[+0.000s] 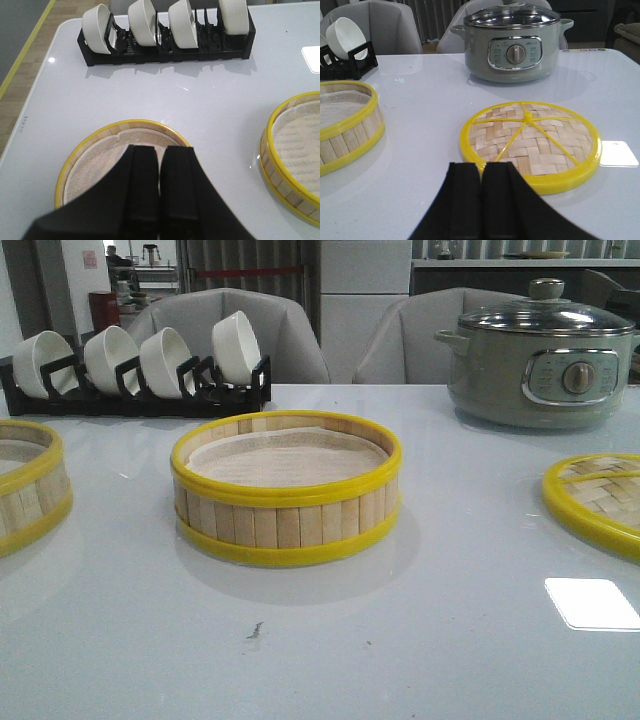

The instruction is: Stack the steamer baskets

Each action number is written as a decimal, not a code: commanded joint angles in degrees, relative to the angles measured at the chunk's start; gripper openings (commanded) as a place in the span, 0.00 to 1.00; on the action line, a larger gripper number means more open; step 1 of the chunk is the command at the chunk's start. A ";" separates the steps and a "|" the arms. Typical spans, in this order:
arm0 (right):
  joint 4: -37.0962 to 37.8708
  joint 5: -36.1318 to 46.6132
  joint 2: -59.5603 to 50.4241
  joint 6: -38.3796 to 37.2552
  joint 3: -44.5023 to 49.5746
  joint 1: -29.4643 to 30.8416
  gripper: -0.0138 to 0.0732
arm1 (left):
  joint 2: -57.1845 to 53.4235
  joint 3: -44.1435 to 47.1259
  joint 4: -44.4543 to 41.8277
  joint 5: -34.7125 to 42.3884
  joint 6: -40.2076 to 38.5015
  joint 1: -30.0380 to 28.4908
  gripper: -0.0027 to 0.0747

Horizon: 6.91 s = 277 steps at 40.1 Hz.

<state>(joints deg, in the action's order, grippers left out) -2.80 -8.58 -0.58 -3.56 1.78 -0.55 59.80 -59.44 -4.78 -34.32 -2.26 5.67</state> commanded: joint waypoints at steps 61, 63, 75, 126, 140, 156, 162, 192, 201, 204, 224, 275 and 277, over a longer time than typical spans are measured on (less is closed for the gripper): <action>-1.91 4.55 35.12 -2.85 -37.43 -0.02 0.22 | -0.58 -1.66 0.21 2.92 -0.15 0.37 0.14; -1.91 5.16 35.12 -2.85 -37.43 -0.02 0.22 | -0.58 -1.66 0.21 2.92 -0.15 0.37 0.14; -1.91 0.22 35.12 -2.85 -37.43 -0.02 0.22 | -0.58 -1.66 4.28 2.04 -0.15 0.37 0.14; 1.01 -15.02 47.16 -2.90 -38.68 -0.02 0.22 | -0.58 -1.66 4.78 -4.20 -0.15 0.37 0.14; 1.18 -6.52 47.16 -2.90 -38.68 -0.02 0.22 | -0.58 -1.66 6.26 -6.37 -0.15 0.37 0.14; 1.18 -12.19 47.16 -2.90 -38.68 -0.02 0.68 | 3.59 -1.66 6.06 -12.09 -0.07 0.37 0.45; 1.18 -12.89 47.16 -2.90 -38.68 -0.02 0.68 | 8.12 -1.66 6.06 -10.15 -0.07 0.37 0.57; 1.18 -14.24 47.16 -2.90 -38.68 -0.02 0.68 | 34.92 -11.10 8.67 1.22 1.35 3.22 0.57; 1.18 -14.24 47.16 -2.90 -38.68 -0.02 0.68 | 40.98 -15.47 7.84 0.02 1.35 3.22 0.57; 1.18 -14.19 47.16 -2.90 -38.68 -0.02 0.68 | 42.71 -16.00 7.84 -0.06 1.35 3.22 0.57; 1.18 -12.81 47.16 -2.90 -38.68 -0.02 0.68 | 49.01 -16.15 7.84 -0.15 1.35 3.22 0.44; 1.18 -11.36 47.16 -2.90 -38.68 -0.02 0.68 | 50.86 -47.03 9.55 -12.90 1.35 36.16 0.15; 1.18 -11.36 47.16 -2.90 -38.68 -0.02 0.68 | 51.58 -47.03 9.55 -12.90 1.35 36.58 0.15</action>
<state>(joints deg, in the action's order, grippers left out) -2.27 -24.50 46.67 -6.57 -34.74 -0.55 113.90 -104.20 5.73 -51.27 -0.78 41.29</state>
